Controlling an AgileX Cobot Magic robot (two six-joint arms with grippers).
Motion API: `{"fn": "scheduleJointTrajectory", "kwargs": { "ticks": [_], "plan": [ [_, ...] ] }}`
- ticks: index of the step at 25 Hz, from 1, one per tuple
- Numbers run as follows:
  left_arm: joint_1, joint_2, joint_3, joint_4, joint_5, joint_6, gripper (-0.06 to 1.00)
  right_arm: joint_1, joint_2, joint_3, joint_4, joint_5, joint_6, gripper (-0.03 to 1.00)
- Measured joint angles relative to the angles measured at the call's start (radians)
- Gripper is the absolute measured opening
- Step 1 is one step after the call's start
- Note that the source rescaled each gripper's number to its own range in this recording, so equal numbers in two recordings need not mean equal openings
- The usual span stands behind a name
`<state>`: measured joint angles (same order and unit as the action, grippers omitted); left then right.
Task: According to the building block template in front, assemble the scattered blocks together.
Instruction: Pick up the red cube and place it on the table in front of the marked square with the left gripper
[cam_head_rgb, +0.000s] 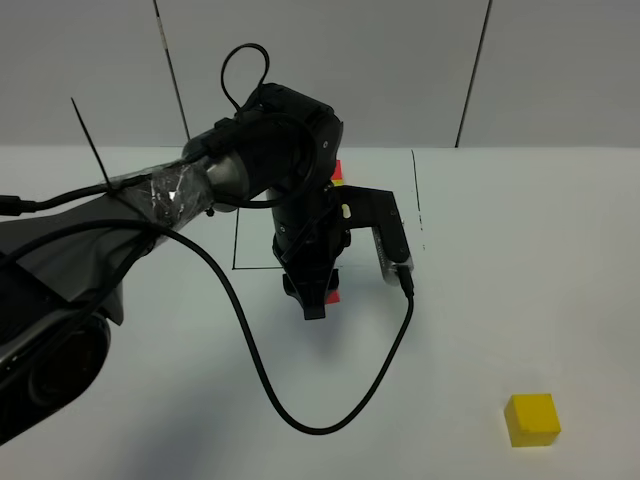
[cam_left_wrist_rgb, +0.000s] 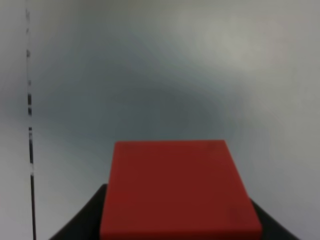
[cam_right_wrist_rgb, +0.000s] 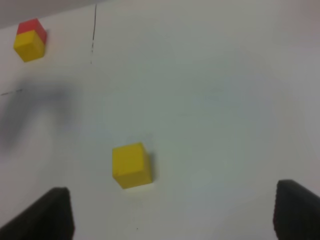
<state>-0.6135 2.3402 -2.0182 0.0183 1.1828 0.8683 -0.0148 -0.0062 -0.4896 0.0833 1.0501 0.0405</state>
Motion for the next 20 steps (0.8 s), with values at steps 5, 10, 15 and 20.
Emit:
{"fn": "scheduleJointTrajectory", "kwargs": {
  "ticks": [5,10,15,20],
  "plan": [
    [-0.005,0.071,-0.077,0.001,0.000,0.026,0.00,0.000,0.000,0.000,0.000,0.000,0.001,0.62],
    [-0.017,0.120,-0.090,0.000,0.000,0.084,0.00,0.000,0.000,0.000,0.000,0.000,0.003,0.62],
    [-0.033,0.154,-0.092,0.000,0.000,0.091,0.00,0.000,0.000,0.000,0.000,0.000,0.003,0.62],
    [-0.053,0.179,-0.096,0.006,0.000,0.092,0.00,0.000,0.000,0.000,0.000,0.000,0.003,0.62]
  ]
}}
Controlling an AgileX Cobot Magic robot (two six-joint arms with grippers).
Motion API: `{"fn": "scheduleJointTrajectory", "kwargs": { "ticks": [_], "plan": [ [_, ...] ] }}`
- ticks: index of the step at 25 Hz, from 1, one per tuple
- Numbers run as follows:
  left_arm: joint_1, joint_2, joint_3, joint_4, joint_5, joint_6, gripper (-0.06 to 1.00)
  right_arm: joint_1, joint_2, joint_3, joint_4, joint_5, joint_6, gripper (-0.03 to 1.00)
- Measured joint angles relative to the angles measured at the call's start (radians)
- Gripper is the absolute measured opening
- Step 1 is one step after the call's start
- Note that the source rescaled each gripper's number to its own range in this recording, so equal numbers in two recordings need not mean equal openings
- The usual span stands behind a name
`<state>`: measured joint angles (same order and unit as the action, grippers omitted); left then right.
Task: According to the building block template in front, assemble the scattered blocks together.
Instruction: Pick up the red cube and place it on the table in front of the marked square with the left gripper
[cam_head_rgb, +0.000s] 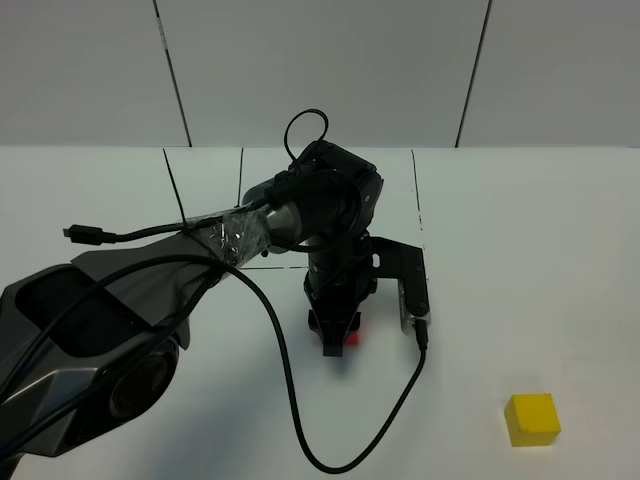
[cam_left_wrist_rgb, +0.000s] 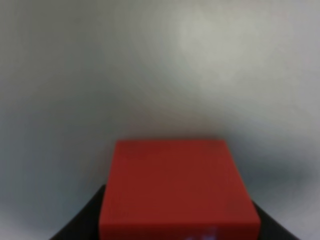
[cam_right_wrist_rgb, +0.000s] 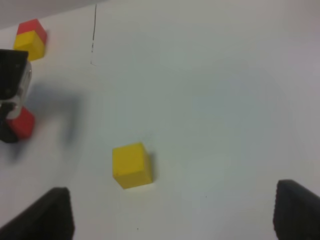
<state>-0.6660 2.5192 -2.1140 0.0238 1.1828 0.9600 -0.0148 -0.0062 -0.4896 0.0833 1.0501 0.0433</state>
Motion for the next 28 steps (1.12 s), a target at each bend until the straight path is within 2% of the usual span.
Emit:
{"fn": "scheduleJointTrajectory", "kwargs": {
  "ticks": [21,22,24,28],
  "plan": [
    [-0.010,0.002,-0.003,0.000,0.000,-0.001,0.01,0.000,0.000,0.000,0.000,0.000,0.000,0.62],
    [-0.010,0.002,-0.003,0.000,0.000,-0.001,0.04,0.000,0.000,0.000,0.000,0.000,0.000,0.62],
    [-0.010,0.002,-0.003,-0.001,0.000,-0.001,0.21,0.000,0.000,0.000,0.000,0.000,0.000,0.62],
    [-0.010,-0.001,-0.003,0.004,0.000,-0.001,0.67,0.000,0.000,0.000,0.000,0.000,0.000,0.62]
  ]
}}
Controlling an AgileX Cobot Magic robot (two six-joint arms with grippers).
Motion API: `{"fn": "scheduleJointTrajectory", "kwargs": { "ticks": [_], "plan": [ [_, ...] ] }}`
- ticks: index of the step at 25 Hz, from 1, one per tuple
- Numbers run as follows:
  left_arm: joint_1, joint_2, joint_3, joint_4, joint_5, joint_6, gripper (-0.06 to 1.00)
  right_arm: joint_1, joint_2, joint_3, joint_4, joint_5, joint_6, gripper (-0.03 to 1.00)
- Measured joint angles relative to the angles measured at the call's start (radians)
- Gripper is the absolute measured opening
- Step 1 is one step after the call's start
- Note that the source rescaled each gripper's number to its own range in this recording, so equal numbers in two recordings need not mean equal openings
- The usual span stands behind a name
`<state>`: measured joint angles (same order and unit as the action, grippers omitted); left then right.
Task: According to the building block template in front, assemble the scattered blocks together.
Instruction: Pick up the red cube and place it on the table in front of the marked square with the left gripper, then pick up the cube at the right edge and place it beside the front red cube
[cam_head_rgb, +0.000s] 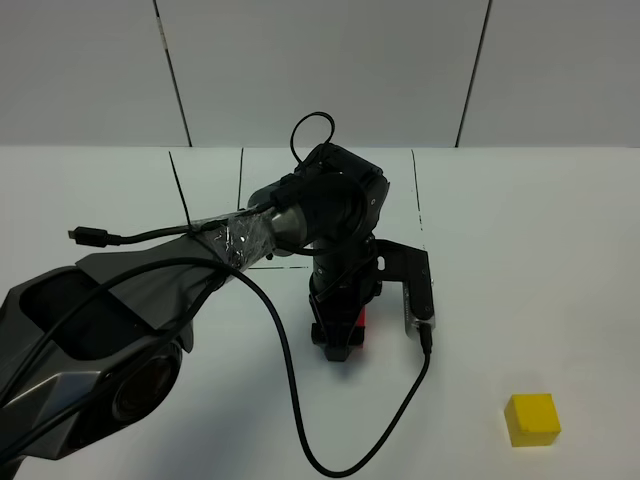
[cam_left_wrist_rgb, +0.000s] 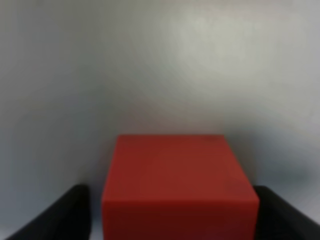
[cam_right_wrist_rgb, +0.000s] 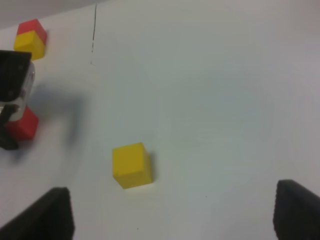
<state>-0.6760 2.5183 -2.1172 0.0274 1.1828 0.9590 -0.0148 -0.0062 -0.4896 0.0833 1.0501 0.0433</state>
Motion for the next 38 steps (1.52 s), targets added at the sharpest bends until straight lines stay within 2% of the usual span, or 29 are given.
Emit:
{"fn": "scheduleJointTrajectory", "kwargs": {
  "ticks": [2,5,13,18,22,25,29,33,38],
  "plan": [
    [0.000,-0.006,0.000,0.004,0.000,0.000,0.84,0.000,0.000,0.000,0.000,0.000,0.000,0.62],
    [0.000,-0.031,-0.001,0.002,0.000,-0.012,0.96,0.000,0.000,0.000,0.000,0.000,0.000,0.62],
    [0.000,-0.172,-0.001,-0.013,0.001,-0.180,0.99,0.000,0.000,0.000,0.000,0.000,0.000,0.62],
    [0.002,-0.259,-0.001,0.021,0.002,-0.226,0.99,0.000,0.000,0.000,0.000,0.000,0.001,0.62],
    [0.039,-0.311,-0.001,0.035,0.002,-0.310,0.99,0.000,0.000,0.000,0.000,0.000,0.004,0.62],
    [0.108,-0.343,-0.001,0.035,0.003,-0.382,0.98,0.000,0.000,0.000,0.000,0.000,0.005,0.62],
    [0.240,-0.381,0.022,0.036,0.003,-0.483,0.98,0.000,0.000,0.000,0.000,0.000,0.008,0.62],
    [0.403,-0.479,0.145,0.036,-0.019,-0.557,0.98,0.000,0.000,0.000,0.000,0.000,0.009,0.62],
    [0.631,-0.663,0.368,0.039,-0.133,-0.673,0.98,0.000,0.000,0.000,0.000,0.000,0.009,0.63]
  ]
}}
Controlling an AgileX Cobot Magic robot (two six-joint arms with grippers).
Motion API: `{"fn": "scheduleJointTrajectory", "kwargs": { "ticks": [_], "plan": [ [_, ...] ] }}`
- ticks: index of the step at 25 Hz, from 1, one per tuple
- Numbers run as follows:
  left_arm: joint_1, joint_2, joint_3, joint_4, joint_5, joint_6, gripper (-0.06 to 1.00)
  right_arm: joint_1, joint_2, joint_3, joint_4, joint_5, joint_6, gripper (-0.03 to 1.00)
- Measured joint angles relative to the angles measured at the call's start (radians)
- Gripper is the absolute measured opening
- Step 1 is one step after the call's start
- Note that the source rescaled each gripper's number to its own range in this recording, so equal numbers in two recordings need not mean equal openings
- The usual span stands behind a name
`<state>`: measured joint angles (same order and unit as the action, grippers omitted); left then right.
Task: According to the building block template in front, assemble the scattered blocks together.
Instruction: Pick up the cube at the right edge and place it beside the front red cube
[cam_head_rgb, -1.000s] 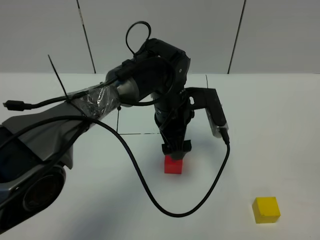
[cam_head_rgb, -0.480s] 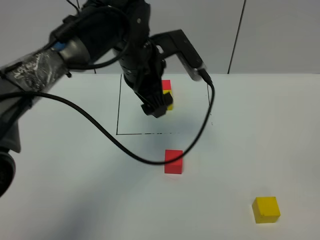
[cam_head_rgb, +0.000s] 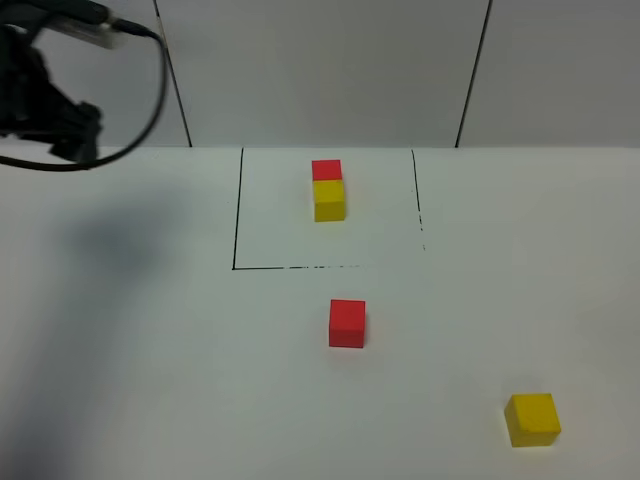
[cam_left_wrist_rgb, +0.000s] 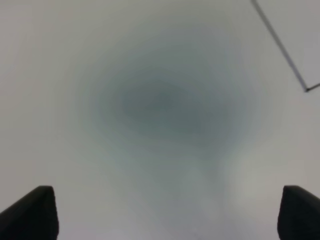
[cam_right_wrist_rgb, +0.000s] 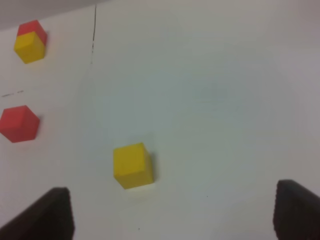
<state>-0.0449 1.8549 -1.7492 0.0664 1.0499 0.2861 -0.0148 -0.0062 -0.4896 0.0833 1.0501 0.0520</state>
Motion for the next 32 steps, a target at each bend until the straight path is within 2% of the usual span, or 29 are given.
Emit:
{"fn": "scheduleJointTrajectory", "kwargs": {
  "ticks": [3,6,12,16,25,32],
  "plan": [
    [0.123,-0.110,0.111,0.002,-0.024,-0.075,0.97,0.000,0.000,0.000,0.000,0.000,0.000,0.63],
    [0.185,-0.214,0.198,0.006,-0.028,-0.126,0.96,0.000,0.000,0.000,0.000,0.000,0.000,0.63],
    [0.189,-0.439,0.311,-0.015,-0.040,-0.155,0.95,0.000,0.000,0.000,0.000,0.000,0.001,0.63],
    [0.189,-0.616,0.406,-0.016,-0.040,-0.212,0.93,0.000,0.000,0.000,0.000,0.000,0.001,0.63],
    [0.188,-1.097,0.753,-0.017,-0.056,-0.286,0.92,0.000,0.000,0.000,0.000,0.001,0.001,0.63],
    [0.155,-1.464,0.951,-0.022,-0.062,-0.302,0.92,0.000,0.000,0.000,0.000,0.001,0.004,0.62]
  ]
}}
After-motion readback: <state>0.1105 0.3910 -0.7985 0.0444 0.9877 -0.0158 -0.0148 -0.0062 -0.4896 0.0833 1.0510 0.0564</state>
